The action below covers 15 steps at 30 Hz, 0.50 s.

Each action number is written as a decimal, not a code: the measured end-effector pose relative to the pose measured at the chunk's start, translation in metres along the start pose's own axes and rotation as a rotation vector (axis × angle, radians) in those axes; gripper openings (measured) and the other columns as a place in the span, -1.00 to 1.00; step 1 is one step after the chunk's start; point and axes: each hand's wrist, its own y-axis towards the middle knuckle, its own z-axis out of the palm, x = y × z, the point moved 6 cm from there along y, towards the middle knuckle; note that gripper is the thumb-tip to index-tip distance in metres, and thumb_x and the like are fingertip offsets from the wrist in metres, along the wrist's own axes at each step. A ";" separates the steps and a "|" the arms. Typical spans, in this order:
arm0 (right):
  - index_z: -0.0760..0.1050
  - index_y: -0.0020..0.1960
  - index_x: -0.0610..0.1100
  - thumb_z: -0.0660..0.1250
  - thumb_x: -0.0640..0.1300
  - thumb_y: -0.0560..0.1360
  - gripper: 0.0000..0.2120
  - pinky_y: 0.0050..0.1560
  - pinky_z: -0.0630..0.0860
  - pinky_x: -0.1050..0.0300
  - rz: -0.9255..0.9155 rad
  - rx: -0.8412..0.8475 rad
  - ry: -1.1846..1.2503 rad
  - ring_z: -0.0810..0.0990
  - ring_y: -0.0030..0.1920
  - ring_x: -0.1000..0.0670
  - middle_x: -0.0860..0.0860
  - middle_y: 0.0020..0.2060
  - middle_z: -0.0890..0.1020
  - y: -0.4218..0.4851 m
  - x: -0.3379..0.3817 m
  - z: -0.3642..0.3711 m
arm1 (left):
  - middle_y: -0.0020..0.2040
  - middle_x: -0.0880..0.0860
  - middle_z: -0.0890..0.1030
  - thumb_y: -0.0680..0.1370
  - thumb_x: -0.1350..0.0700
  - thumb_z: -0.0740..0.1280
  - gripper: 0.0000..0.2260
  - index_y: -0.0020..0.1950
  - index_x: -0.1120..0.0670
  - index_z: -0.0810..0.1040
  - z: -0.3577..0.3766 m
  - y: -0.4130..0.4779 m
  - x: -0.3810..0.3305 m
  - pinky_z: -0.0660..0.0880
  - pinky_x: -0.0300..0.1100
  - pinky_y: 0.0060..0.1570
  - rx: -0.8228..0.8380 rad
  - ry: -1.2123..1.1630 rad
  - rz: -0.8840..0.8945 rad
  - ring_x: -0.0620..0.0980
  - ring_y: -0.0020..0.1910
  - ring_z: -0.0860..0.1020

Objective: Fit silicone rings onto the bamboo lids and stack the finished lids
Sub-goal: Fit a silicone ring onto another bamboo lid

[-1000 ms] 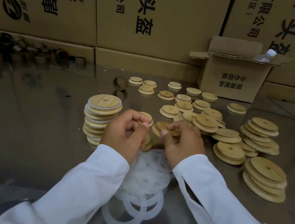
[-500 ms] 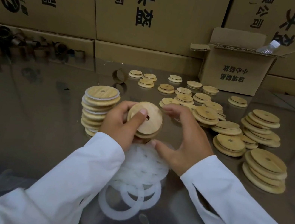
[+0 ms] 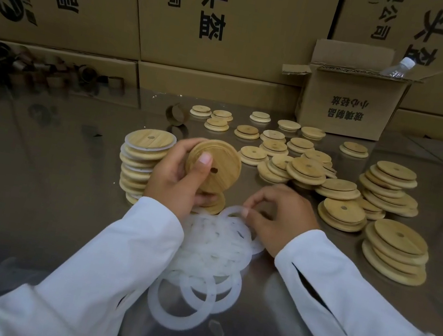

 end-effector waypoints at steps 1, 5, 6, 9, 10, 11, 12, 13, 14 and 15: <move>0.43 -0.33 0.15 0.39 -0.10 0.44 -0.75 0.00 0.33 0.21 0.014 -0.061 0.081 0.46 0.01 0.08 0.09 -0.06 0.54 0.000 0.001 -0.006 | -0.07 -0.12 0.62 0.55 0.12 0.24 -0.88 0.00 -0.10 0.50 -0.001 0.001 0.002 0.61 -0.15 -0.23 -0.013 -0.032 -0.017 -0.05 0.02 0.59; 0.51 -0.26 0.10 0.39 -0.14 0.44 -0.82 -0.09 0.41 0.38 0.019 -0.336 0.397 0.52 -0.13 0.21 0.11 -0.15 0.59 -0.003 0.003 -0.030 | 0.10 0.07 0.56 0.54 0.11 0.24 -0.90 0.01 -0.07 0.50 -0.004 0.002 0.006 0.61 -0.12 -0.22 -0.052 -0.118 -0.088 0.15 0.14 0.54; 0.52 -0.25 0.09 0.38 -0.15 0.44 -0.83 -0.13 0.43 0.42 0.003 -0.394 0.463 0.53 -0.16 0.22 0.11 -0.18 0.60 -0.004 0.003 -0.035 | 0.11 0.10 0.56 0.54 0.11 0.24 -0.90 0.00 -0.06 0.50 -0.004 0.002 0.008 0.60 -0.15 -0.26 -0.053 -0.133 -0.112 0.19 0.12 0.55; 0.54 -0.23 0.08 0.37 -0.16 0.45 -0.84 -0.25 0.43 0.50 -0.005 -0.453 0.665 0.54 -0.25 0.30 0.17 -0.29 0.60 -0.006 0.006 -0.044 | 0.13 0.19 0.56 0.57 0.14 0.21 -0.90 0.03 0.02 0.50 -0.002 0.002 0.013 0.60 -0.17 -0.32 -0.018 -0.198 -0.206 0.20 -0.07 0.63; 0.56 -0.23 0.07 0.37 -0.16 0.45 -0.85 -0.26 0.45 0.49 0.015 -0.419 0.750 0.55 -0.26 0.30 0.17 -0.32 0.61 -0.006 0.006 -0.043 | 0.10 0.20 0.57 0.58 0.15 0.20 -0.89 0.03 0.04 0.50 0.000 0.001 0.014 0.60 -0.17 -0.34 -0.004 -0.223 -0.251 0.16 -0.17 0.66; 0.57 -0.24 0.07 0.36 -0.15 0.45 -0.86 -0.23 0.48 0.43 0.042 -0.348 0.836 0.56 -0.24 0.27 0.17 -0.33 0.63 -0.005 0.007 -0.039 | 0.07 0.20 0.58 0.58 0.15 0.19 -0.88 0.03 0.07 0.50 0.002 0.000 0.016 0.60 -0.16 -0.36 0.011 -0.246 -0.300 0.13 -0.24 0.66; 0.59 -0.25 0.05 0.36 -0.14 0.44 -0.86 -0.17 0.52 0.32 0.063 -0.259 0.896 0.58 -0.22 0.21 0.16 -0.31 0.64 -0.004 0.008 -0.034 | 0.04 0.20 0.58 0.58 0.15 0.19 -0.88 0.03 0.08 0.51 0.004 -0.001 0.018 0.59 -0.16 -0.38 0.025 -0.258 -0.344 0.13 -0.27 0.66; 0.60 -0.26 0.04 0.36 -0.15 0.44 -0.86 -0.11 0.53 0.23 0.074 -0.183 0.913 0.58 -0.19 0.15 0.15 -0.30 0.64 -0.003 0.011 -0.028 | 0.01 0.20 0.58 0.59 0.14 0.18 -0.87 0.01 0.09 0.52 0.005 -0.002 0.019 0.60 -0.15 -0.39 0.038 -0.258 -0.378 0.13 -0.27 0.65; 0.60 -0.27 0.03 0.37 -0.16 0.43 -0.85 -0.11 0.51 0.23 0.077 -0.141 0.891 0.57 -0.21 0.16 0.15 -0.32 0.63 -0.003 0.012 -0.023 | -0.03 0.19 0.59 0.59 0.12 0.18 -0.85 -0.01 0.09 0.53 0.007 -0.002 0.019 0.60 -0.12 -0.39 0.049 -0.257 -0.400 0.13 -0.26 0.65; 0.60 -0.28 0.02 0.37 -0.19 0.43 -0.84 -0.15 0.49 0.32 0.085 -0.134 0.853 0.55 -0.27 0.23 0.17 -0.36 0.63 -0.004 0.013 -0.020 | -0.06 0.18 0.61 0.59 0.08 0.17 -0.82 -0.02 0.10 0.54 0.009 -0.002 0.020 0.60 -0.09 -0.39 0.060 -0.263 -0.416 0.11 -0.26 0.65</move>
